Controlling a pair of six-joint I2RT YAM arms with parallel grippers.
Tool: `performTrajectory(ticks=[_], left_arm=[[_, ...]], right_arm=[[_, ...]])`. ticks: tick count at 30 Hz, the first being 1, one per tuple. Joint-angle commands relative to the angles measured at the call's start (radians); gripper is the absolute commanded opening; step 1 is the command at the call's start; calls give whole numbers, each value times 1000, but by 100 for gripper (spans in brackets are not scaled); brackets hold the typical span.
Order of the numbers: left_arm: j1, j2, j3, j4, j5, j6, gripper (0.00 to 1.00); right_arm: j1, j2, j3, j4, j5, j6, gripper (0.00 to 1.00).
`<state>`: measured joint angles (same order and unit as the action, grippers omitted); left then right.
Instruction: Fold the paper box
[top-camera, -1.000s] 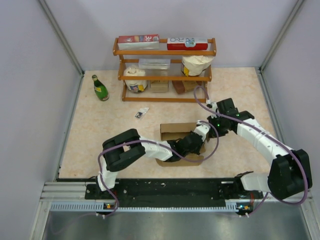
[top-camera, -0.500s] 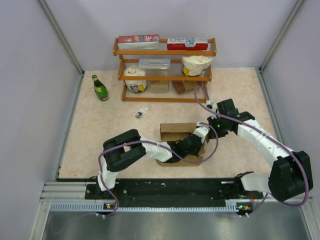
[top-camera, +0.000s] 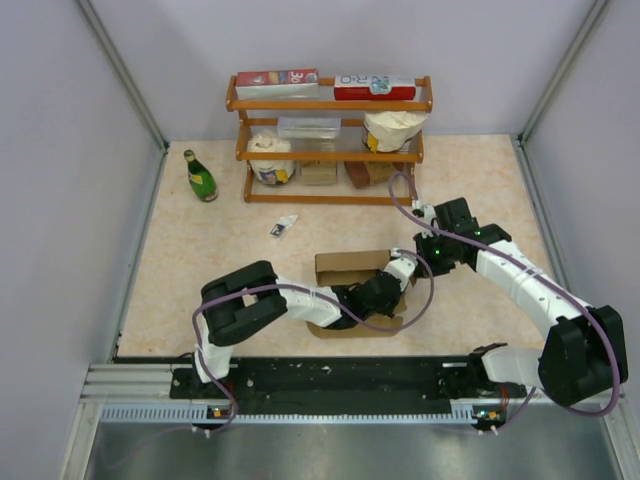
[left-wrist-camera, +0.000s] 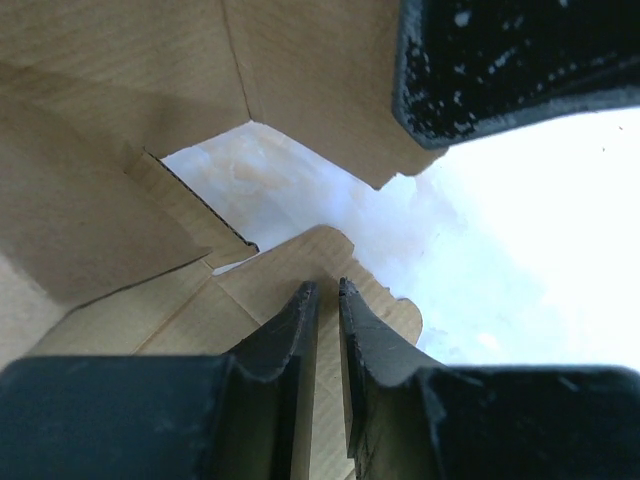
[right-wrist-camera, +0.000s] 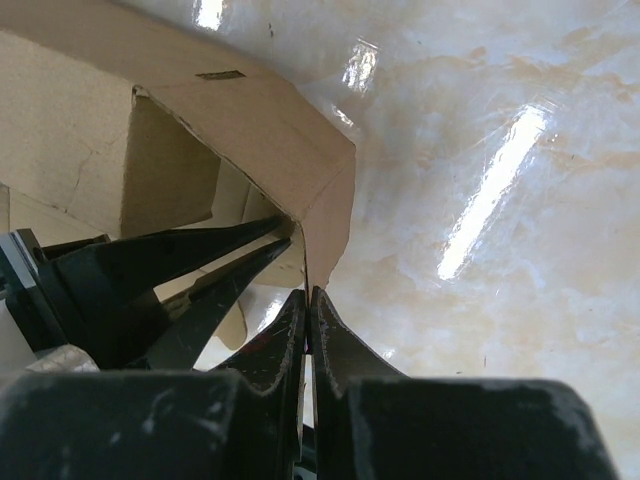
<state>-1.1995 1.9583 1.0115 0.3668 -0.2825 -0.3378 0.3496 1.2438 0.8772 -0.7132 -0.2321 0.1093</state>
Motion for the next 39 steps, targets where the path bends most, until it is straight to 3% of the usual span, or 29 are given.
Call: performTrajectory(ticks=[1, 10, 27, 39], left_arm=[[-20, -47, -31, -49, -12, 11, 19], [-21, -38, -37, -35, -15, -4, 18], [-21, -162, -71, -31, -35, -3, 22], [-23, -159, -129, -20, -17, -33, 22]], right_arm=[[8, -24, 16, 24, -12, 12, 0], [8, -44, 19, 24, -79, 29, 0], [9, -38, 6, 24, -42, 26, 0], [8, -38, 5, 24, -36, 24, 0]])
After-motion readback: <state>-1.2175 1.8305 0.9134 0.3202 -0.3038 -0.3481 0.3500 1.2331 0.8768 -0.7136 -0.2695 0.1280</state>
